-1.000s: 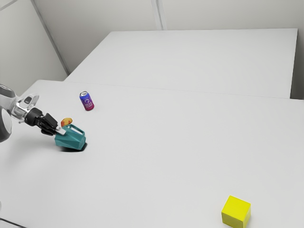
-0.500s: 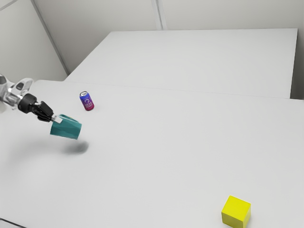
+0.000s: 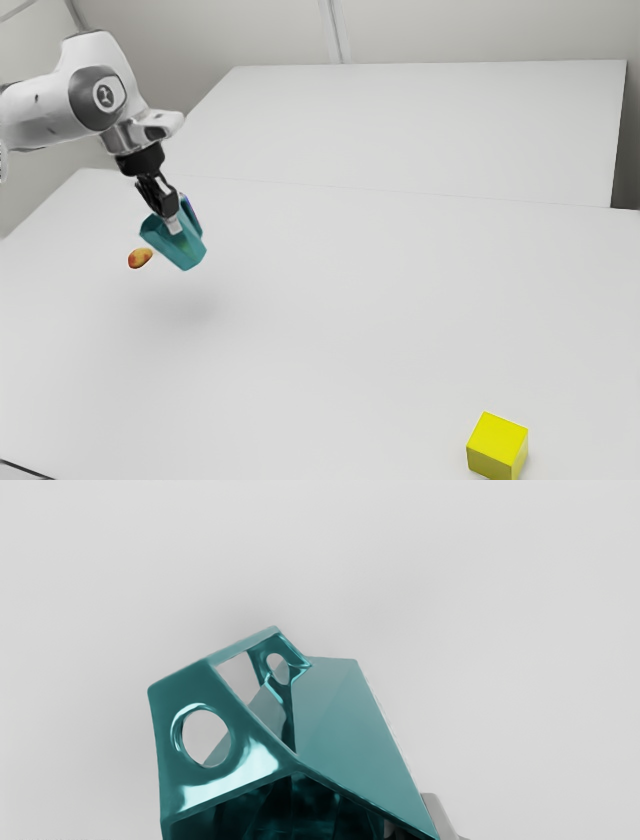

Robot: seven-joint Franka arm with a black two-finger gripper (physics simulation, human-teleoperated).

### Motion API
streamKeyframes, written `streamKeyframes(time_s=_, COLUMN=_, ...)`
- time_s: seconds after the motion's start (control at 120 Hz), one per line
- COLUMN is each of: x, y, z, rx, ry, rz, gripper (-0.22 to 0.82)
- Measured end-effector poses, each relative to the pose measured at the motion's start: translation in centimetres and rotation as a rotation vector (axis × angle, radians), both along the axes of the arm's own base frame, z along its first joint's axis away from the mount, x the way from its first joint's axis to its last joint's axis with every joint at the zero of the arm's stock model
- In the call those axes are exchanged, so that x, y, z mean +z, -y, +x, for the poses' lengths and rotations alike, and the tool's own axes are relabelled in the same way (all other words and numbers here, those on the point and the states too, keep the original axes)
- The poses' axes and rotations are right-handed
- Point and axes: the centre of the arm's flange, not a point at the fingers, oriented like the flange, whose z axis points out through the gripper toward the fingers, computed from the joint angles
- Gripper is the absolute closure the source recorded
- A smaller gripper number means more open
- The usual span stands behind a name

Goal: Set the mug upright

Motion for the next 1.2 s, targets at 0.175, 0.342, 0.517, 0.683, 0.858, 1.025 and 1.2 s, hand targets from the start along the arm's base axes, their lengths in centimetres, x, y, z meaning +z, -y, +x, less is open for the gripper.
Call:
streamKeyframes(time_s=0.175, x=-3.2, y=4.2, z=-0.1, rx=-0.016, ry=0.06, rz=0.109, gripper=0.79)
streamKeyframes(time_s=0.342, x=-6.2, y=6.6, z=-0.3, rx=-0.01, ry=0.114, rz=0.167, gripper=0.79)
streamKeyframes(time_s=0.517, x=-8.4, y=7.1, z=-0.4, rx=0.009, ry=0.129, rz=0.212, gripper=0.79)
streamKeyframes(time_s=0.683, x=-10.5, y=5.7, z=0.0, rx=0.066, ry=0.115, rz=0.226, gripper=0.79)
streamKeyframes(time_s=0.858, x=-11.7, y=5.7, z=0.3, rx=0.097, ry=0.106, rz=0.231, gripper=0.79)
streamKeyframes(time_s=1.025, x=-12.3, y=5.7, z=0.4, rx=0.121, ry=0.101, rz=0.231, gripper=0.69)
streamKeyframes(time_s=1.2, x=-11.4, y=5.7, z=0.4, rx=0.144, ry=0.115, rz=0.229, gripper=0.33)
